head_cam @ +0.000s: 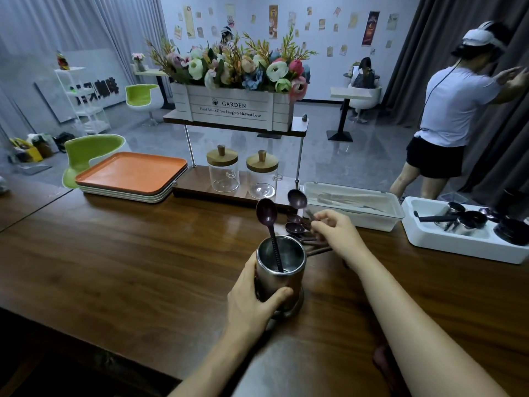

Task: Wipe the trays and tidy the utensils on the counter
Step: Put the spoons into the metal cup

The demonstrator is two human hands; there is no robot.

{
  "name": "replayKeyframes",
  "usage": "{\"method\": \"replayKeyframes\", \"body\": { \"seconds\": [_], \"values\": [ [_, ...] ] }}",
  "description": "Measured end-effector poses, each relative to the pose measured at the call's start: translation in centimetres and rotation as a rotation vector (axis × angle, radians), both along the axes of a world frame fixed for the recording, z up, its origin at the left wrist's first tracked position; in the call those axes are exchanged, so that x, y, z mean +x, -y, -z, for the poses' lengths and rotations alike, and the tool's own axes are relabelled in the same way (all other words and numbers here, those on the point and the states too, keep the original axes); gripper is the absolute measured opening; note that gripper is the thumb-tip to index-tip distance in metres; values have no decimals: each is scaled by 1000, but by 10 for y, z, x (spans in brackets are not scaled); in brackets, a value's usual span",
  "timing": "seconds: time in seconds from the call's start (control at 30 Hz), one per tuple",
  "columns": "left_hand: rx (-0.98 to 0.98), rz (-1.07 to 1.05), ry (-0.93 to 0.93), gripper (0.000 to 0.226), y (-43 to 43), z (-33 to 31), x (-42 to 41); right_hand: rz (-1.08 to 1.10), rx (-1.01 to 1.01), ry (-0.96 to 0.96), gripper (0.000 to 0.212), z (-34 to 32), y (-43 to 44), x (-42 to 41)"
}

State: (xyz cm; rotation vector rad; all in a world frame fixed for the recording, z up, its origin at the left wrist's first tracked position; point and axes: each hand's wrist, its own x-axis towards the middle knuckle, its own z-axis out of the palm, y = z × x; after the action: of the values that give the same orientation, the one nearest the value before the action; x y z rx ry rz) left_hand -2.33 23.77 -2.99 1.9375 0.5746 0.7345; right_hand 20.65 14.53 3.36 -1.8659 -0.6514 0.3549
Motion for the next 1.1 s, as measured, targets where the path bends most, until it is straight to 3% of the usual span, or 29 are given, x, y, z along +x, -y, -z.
{"method": "replayKeyframes", "body": {
  "seconds": [0.17, 0.43, 0.77, 0.93, 1.1],
  "values": [
    [15, -7, -9, 83, -1, 1, 0, -53, 270, -228, 26, -37, 4, -18],
    [9, 0, -6, 85, 0, 1, -1, -119, 478, -413, 18, -80, 6, -57],
    [-6, -1, -16, 89, 0, 2, -1, -64, 456, -312, 31, -82, -1, -68],
    [-1, -3, -33, 89, -1, 3, -1, -43, 429, -271, 14, -70, -1, -66],
    [0, 7, -30, 88, -1, 3, 0, -46, 428, -257, 19, -61, -1, -70]
  ]
}}
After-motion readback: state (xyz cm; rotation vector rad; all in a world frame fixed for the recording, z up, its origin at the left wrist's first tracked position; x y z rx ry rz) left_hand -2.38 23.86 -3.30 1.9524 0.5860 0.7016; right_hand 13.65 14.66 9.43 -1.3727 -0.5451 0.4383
